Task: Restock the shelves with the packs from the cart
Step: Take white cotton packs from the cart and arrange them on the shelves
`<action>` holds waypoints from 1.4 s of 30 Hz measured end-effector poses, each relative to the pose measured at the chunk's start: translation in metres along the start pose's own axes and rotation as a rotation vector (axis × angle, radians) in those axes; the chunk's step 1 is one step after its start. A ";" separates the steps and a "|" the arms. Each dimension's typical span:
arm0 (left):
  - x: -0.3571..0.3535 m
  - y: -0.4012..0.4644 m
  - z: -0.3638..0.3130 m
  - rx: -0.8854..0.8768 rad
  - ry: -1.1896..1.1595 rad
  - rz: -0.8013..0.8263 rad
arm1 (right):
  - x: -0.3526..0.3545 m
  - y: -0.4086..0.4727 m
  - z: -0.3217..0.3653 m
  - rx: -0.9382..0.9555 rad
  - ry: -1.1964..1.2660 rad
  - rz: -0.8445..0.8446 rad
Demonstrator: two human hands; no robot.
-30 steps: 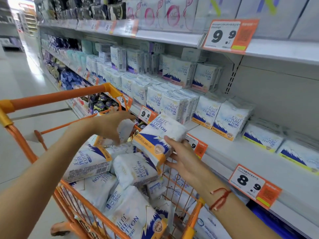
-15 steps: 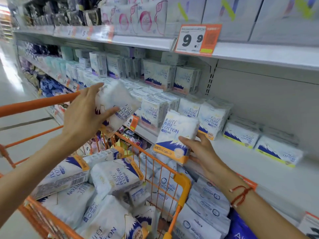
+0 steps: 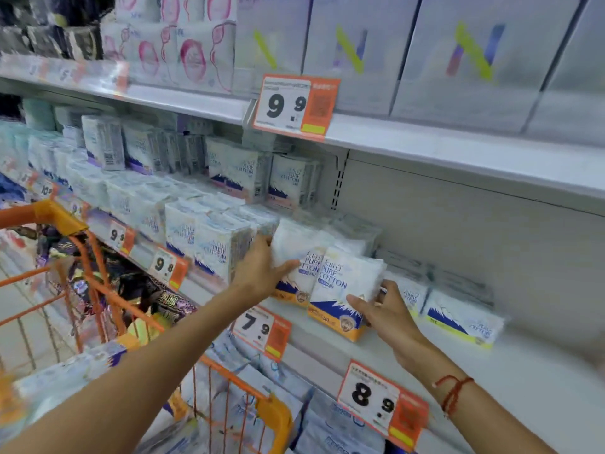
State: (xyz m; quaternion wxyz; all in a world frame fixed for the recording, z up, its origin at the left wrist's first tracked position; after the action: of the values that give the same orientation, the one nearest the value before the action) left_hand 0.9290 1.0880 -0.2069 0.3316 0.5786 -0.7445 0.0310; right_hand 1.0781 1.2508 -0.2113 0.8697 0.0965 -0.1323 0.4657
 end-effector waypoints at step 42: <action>0.034 0.005 -0.025 -0.466 0.936 0.026 | -0.013 0.016 -0.005 0.003 -0.109 -0.043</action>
State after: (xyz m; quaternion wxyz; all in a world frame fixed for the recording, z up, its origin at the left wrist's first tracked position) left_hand 0.9325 1.0716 -0.1682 0.7485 0.4044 -0.5107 0.1239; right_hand 1.0582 1.2507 -0.2191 0.8709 0.1257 -0.1769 0.4410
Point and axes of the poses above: each hand's wrist, its own y-axis towards the middle knuckle, its own x-axis out of the back of the hand, z = x × y, the point moved 2 cm from there along y, towards the middle knuckle, and after that the axes turned 1 degree about x, right-handed, at the moved point
